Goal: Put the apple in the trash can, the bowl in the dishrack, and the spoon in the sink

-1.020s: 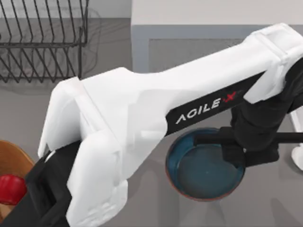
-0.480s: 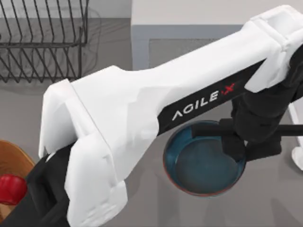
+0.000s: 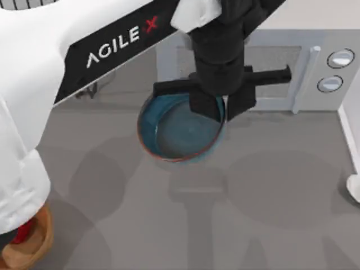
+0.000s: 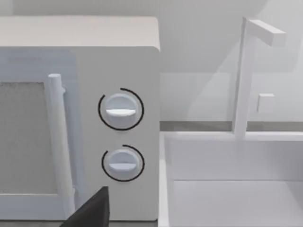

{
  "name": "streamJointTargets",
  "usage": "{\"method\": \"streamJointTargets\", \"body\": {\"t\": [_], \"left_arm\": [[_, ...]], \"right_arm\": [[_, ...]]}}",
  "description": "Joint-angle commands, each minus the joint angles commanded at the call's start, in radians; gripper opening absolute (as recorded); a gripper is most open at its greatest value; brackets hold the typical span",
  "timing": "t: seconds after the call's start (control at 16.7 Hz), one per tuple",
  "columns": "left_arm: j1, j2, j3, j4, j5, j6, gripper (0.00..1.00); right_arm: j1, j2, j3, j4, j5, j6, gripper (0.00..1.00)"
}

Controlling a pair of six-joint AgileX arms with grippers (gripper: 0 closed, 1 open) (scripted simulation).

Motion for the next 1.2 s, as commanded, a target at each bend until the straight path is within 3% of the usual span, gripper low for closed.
{"method": "streamJointTargets", "body": {"t": [0.78,1.02,1.2], "left_arm": [[0.830,-1.102,-0.876,0.958,0.158,0.664,0.00],[0.960,-1.266,-1.008,1.102,0.188,0.785,0.00],[0.976,-1.285,-1.025,1.119,0.192,0.800,0.00]], "right_arm": [[0.000,0.000,0.000,0.000,0.000,0.000,1.00],[0.000,0.000,0.000,0.000,0.000,0.000,1.00],[0.000,0.000,0.000,0.000,0.000,0.000,1.00]]}}
